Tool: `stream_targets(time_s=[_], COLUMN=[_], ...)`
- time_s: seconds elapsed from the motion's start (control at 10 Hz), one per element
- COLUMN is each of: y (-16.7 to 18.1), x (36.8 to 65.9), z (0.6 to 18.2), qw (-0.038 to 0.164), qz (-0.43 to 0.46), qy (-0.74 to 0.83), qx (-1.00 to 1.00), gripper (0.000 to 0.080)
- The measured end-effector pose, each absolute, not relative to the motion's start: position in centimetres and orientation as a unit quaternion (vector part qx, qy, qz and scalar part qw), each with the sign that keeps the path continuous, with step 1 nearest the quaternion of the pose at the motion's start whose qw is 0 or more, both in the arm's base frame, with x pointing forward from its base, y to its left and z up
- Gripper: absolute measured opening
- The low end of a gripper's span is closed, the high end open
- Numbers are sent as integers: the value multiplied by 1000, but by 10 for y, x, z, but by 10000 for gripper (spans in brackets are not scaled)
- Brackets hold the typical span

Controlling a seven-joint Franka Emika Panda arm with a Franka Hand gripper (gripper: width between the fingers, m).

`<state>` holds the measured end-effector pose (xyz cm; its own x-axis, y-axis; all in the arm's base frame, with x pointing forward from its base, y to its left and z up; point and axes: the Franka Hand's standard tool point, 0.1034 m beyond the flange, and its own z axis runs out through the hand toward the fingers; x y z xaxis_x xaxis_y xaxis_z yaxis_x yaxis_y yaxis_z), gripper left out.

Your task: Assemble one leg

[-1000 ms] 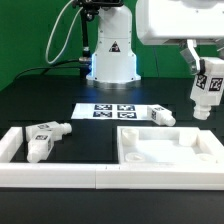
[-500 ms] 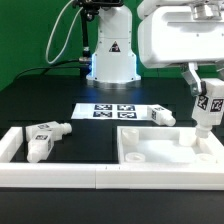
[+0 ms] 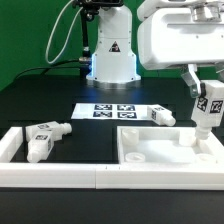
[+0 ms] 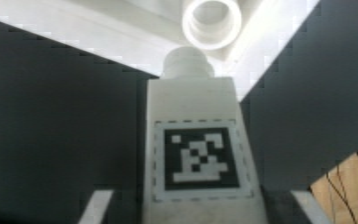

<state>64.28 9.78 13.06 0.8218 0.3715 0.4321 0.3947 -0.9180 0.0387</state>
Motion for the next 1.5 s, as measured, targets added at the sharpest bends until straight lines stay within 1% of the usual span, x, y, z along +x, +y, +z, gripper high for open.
stream_targets(time_s=[0.2,0.4,0.7,1.0,1.1,1.3,1.5], y=[86,94,109,111,111,111,108], x=[642,640,637,636,637,635,638], z=[121,119,107,96,95,84,84], qw=[32,39,44,46,45,45,42], qz=[-209,-209,-217,-214,-220,-221,-235], qy=[-206,-208,-198,-197,-196,-193,-189], qx=[-955,-955,-955,-956,-955,-955,-953], gripper=[287,287,287,287,287,287,287])
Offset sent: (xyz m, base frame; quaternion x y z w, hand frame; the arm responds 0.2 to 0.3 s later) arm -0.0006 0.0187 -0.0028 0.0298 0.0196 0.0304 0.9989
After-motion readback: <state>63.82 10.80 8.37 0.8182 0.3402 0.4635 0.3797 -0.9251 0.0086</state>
